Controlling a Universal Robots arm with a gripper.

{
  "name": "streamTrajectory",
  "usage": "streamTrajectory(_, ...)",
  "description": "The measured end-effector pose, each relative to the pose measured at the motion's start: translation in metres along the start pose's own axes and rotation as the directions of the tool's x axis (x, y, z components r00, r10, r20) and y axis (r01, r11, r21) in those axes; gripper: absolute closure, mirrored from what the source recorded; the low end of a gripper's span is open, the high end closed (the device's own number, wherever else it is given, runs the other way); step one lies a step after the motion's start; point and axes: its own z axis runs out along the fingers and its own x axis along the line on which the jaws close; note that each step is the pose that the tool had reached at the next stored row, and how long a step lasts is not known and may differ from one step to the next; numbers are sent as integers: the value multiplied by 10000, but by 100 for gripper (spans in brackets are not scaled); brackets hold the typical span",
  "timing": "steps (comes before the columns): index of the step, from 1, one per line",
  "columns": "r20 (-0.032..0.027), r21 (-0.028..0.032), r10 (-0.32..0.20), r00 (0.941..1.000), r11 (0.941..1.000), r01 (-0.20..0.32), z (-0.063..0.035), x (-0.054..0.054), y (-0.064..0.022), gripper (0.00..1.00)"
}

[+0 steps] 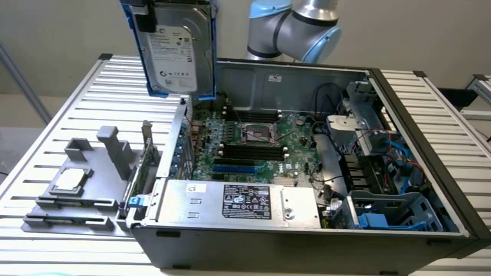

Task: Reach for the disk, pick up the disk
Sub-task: 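Pick up the disk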

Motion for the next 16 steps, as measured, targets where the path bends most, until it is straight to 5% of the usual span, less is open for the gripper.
streamTrajectory(16, 0, -22, 2, 10000, 10000, -2, -19, 200, -777, 67)
